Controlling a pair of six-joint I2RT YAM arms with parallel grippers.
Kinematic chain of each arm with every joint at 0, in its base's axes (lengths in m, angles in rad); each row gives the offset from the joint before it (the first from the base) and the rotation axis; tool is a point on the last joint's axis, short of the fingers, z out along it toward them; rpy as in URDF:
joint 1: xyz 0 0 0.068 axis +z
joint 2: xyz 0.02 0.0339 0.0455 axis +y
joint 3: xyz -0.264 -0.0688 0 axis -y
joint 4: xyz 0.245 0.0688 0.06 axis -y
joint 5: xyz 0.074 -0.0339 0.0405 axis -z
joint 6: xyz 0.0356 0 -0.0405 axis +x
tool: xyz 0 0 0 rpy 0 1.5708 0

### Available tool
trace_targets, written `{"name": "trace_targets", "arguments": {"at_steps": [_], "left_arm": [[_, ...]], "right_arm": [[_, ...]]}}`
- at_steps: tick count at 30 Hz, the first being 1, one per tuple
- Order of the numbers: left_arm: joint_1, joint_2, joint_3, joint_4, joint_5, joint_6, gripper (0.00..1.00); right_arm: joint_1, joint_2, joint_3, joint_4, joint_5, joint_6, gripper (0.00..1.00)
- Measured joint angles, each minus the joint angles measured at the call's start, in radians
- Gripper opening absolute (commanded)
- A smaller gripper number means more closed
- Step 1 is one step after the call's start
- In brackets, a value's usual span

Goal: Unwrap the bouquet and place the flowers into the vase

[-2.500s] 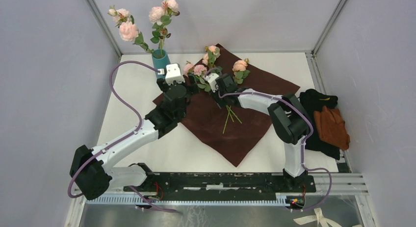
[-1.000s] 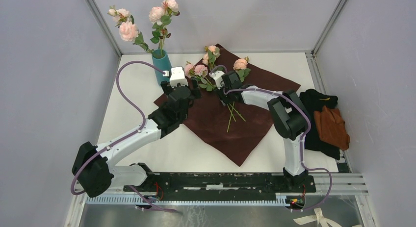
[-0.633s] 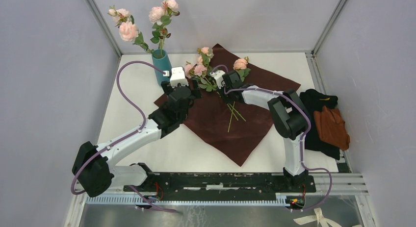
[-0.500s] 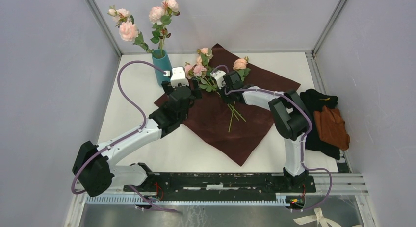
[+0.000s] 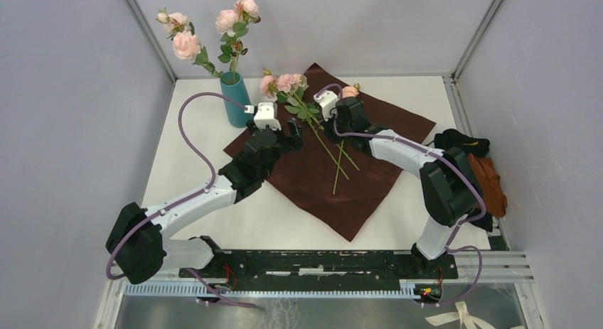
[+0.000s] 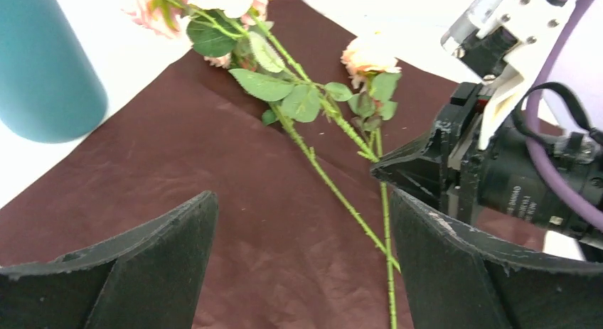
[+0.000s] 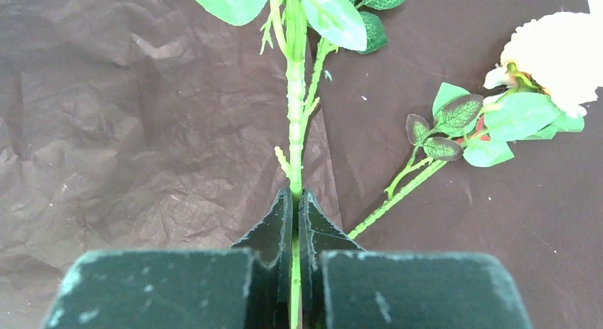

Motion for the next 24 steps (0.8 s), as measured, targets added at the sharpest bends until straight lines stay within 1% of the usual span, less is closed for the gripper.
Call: {"name": "trace_targets", "arguments": {"at_steps": [5, 8, 12, 15, 20, 24], "left_arm": [[-0.001, 0.0, -0.026, 0.092, 0.094, -0.046, 0.94], [0.0, 0.002, -0.069, 0.192, 0.153, -0.087, 0.93], [0.0, 0.023, -0.124, 0.32, 0.233, -0.153, 0.93], [0.0, 0.064, -0.127, 0.377, 0.284, -0.197, 0.93], [0.01, 0.127, -0.129, 0.444, 0.361, -0.293, 0.92], [0.019, 0.164, -0.13, 0.509, 0.409, -0.365, 0.92]], "right_arm": [[0.0, -0.035, -0.065, 0.051, 0.0, 0.012, 0.0], [0.0, -0.072, -0.134, 0.074, -0.005, 0.025, 0.0], [0.0, -0.186, -0.241, 0.094, -0.024, 0.041, 0.0], [0.0, -0.304, -0.293, 0.114, -0.032, 0.049, 0.0], [0.0, -0.472, -0.317, 0.174, -0.075, 0.06, 0.0], [0.0, -0.541, -0.331, 0.209, -0.118, 0.075, 0.0]]}}
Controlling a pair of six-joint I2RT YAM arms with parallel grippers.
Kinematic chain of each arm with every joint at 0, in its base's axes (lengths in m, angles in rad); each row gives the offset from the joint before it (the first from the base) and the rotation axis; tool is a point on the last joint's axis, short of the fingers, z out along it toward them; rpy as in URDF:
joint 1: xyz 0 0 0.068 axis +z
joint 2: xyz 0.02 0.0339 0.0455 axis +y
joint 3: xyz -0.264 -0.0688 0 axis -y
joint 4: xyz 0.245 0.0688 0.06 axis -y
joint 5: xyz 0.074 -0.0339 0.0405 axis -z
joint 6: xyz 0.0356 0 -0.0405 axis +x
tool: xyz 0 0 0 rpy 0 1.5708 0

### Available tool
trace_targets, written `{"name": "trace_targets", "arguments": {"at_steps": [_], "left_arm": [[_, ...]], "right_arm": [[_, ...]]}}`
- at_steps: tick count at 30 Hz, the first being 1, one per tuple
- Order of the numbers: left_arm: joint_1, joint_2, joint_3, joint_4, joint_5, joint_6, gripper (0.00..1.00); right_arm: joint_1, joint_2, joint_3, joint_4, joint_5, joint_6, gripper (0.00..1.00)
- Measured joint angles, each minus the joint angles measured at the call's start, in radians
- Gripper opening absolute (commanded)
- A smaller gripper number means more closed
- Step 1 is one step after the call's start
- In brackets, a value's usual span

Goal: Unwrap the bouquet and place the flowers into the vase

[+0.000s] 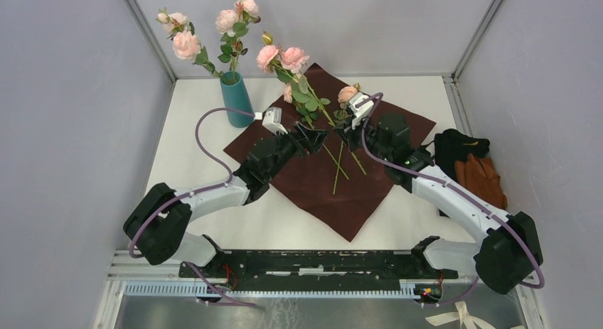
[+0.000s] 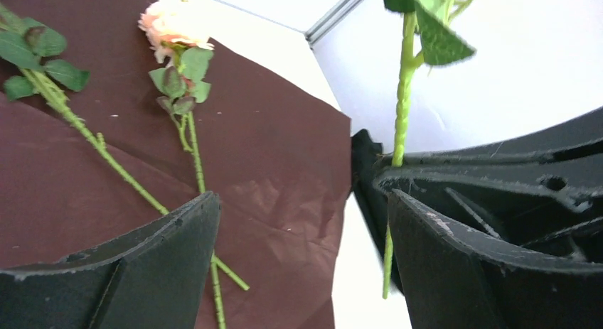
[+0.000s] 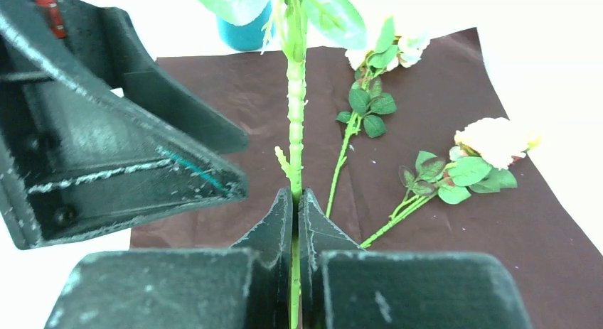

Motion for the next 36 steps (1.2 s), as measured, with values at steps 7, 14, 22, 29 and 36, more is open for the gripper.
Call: {"name": "trace_targets", "arguments": {"at_steps": [7, 14, 22, 29, 36], "left_arm": [[0.001, 0.037, 0.011, 0.082, 0.051, -0.069, 0.92], [0.001, 0.057, 0.037, 0.133, 0.06, -0.095, 0.89], [-0.002, 0.09, 0.051, 0.185, 0.092, -0.128, 0.28], [-0.005, 0.091, 0.056, 0.212, 0.128, -0.143, 0.02], [0.001, 0.089, 0.088, 0.113, 0.1, -0.085, 0.02]], "right_arm": [[0.0, -0.02, -0.042, 0.008, -0.036, 0.008, 0.0], [0.0, -0.06, -0.078, 0.017, -0.078, 0.045, 0.0], [0.0, -0.121, -0.11, 0.012, -0.097, 0.063, 0.0], [0.0, -0.127, -0.122, 0.016, -0.098, 0.068, 0.04], [0.0, -0.144, -0.124, 0.022, -0.09, 0.08, 0.79]]}}
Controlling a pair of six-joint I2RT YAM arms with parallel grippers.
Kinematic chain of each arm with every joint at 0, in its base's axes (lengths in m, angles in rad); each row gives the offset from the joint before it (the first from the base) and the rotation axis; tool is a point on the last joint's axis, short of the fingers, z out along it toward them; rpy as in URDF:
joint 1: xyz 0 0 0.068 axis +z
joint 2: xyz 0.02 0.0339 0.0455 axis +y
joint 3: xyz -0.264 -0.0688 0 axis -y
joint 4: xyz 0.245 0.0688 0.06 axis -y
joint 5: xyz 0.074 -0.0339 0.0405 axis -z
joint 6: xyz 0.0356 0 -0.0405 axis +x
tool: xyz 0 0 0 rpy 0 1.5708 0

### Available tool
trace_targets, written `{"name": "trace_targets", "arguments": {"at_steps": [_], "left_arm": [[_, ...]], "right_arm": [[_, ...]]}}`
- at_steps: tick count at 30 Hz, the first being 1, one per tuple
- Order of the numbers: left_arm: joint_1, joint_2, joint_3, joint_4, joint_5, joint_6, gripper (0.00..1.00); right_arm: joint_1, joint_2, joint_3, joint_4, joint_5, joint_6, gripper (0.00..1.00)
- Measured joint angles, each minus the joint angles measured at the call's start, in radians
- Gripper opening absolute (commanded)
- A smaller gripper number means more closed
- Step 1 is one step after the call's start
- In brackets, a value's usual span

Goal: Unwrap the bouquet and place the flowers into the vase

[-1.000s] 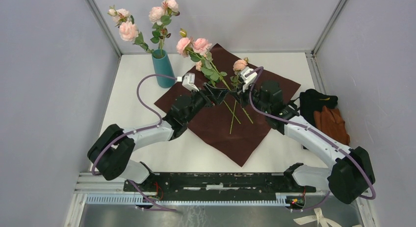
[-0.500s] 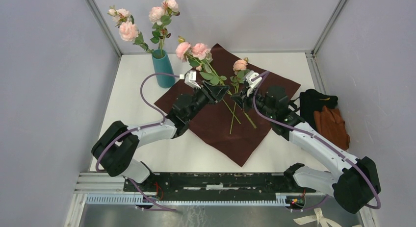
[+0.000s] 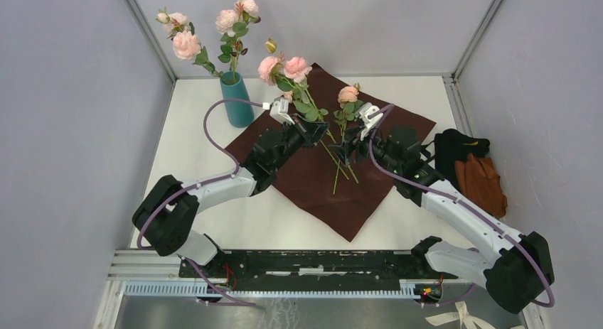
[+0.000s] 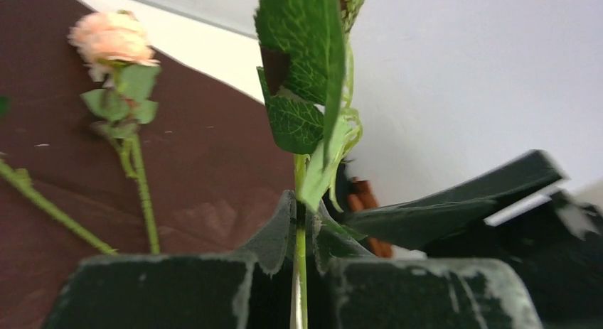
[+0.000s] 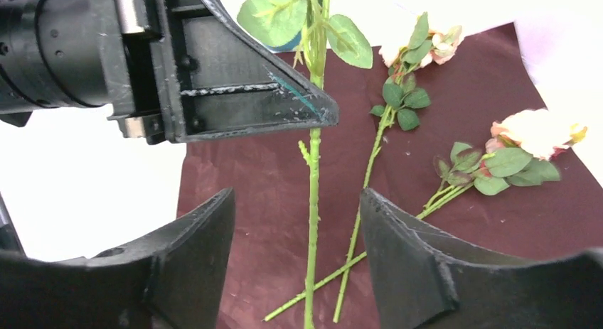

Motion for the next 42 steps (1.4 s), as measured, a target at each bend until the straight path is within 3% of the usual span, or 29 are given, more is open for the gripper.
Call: {"name": "trace_targets", "arguments": {"at_steps": [3, 8, 14, 20, 31, 42], "left_arm": [[0.0, -0.013, 0.063, -0.163, -0.069, 0.1, 0.02], [0.0, -0.109, 0.159, -0.394, -0.262, 0.303, 0.02], [0.0, -0.213, 0.206, -0.468, -0.53, 0.533, 0.03], [0.054, -0.164, 0.255, -0.441, -0.727, 0.746, 0.07], [0.308, 0.016, 0.512, -0.345, -0.741, 0.924, 0.06], [0.334, 0.13, 0.752, -0.221, -0.67, 1.049, 0.02]], "right_arm": [[0.0, -0.014, 0.0, 0.004, 0.025, 0.0, 0.94], [0.0, -0.008, 0.0, 0.002, 0.136, -0.014, 0.98], [0.0, 0.117, 0.0, -0.015, 0.355, -0.034, 0.98], [0.0, 0.213, -0.019, -0.031, 0.441, -0.039, 0.98], [0.0, 0.324, -0.022, -0.025, 0.508, -0.077, 0.98], [0.0, 0.43, -0.019, -0.026, 0.544, -0.09, 0.98]]}}
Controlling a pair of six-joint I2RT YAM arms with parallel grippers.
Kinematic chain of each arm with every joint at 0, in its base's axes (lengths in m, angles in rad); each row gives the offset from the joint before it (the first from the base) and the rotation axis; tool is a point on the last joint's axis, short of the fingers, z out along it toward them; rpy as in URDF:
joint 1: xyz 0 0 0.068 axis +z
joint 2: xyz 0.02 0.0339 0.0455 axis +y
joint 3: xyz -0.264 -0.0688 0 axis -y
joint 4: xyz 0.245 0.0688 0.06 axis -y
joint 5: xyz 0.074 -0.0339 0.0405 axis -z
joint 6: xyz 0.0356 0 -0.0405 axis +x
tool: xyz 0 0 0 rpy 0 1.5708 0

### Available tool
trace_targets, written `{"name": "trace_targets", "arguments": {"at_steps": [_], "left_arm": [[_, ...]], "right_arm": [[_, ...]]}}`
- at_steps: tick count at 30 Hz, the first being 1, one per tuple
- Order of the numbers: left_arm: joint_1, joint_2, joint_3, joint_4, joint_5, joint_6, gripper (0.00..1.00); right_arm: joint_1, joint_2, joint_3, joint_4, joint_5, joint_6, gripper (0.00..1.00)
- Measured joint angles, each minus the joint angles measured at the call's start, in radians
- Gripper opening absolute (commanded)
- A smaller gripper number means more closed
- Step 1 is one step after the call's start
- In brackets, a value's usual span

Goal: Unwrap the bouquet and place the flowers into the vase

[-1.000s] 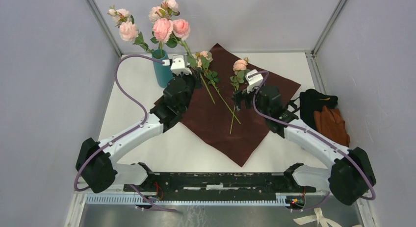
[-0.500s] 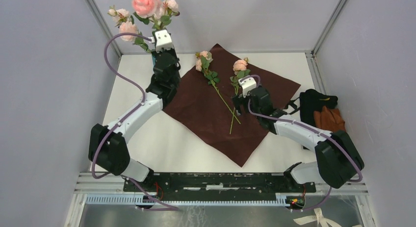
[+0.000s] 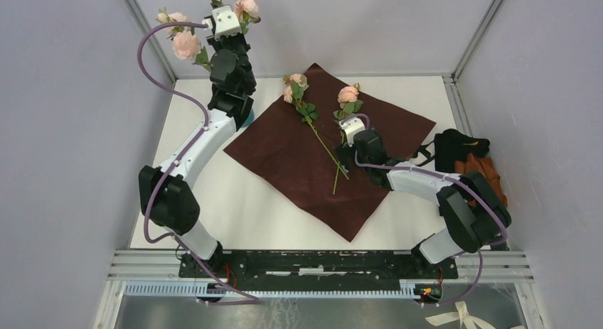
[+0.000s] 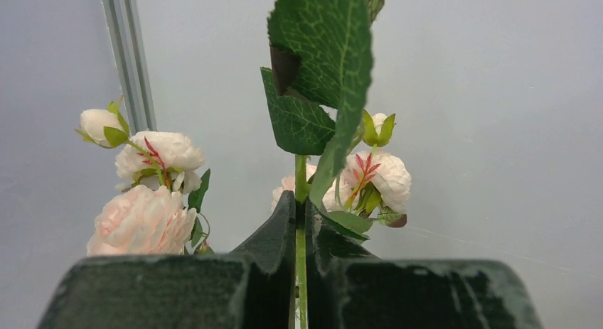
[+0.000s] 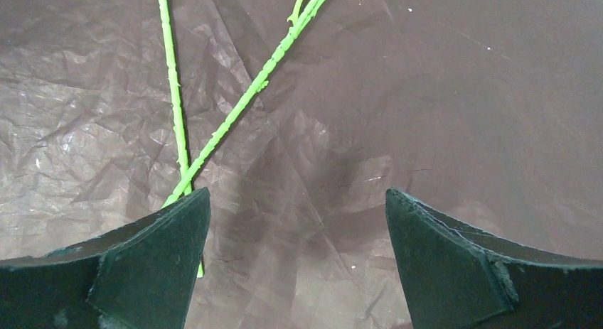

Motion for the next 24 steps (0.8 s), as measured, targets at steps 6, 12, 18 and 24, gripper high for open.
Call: {"name": "trace_targets", "arguments": {"at_steps": [6, 12, 18, 24], "left_arm": [[0.024, 0.035, 0.013, 0.008, 0.003, 0.042, 0.02], [0.062, 0.056, 0.013, 0.014, 0.008, 0.085, 0.02], [0.078, 0.082, 0.013, 0.013, 0.007, 0.098, 0.02], [0.092, 0.13, 0.013, 0.016, -0.001, 0.097, 0.02]], "right_arm": [[0.0, 0.026, 0.009, 0.001, 0.001, -0.002, 0.98], [0.0, 0.027, 0.014, 0.001, 0.001, -0.002, 0.98], [0.0, 0.028, 0.014, 0.0, 0.001, -0.002, 0.98], [0.0, 0.028, 0.014, 0.0, 0.001, -0.002, 0.98]]}}
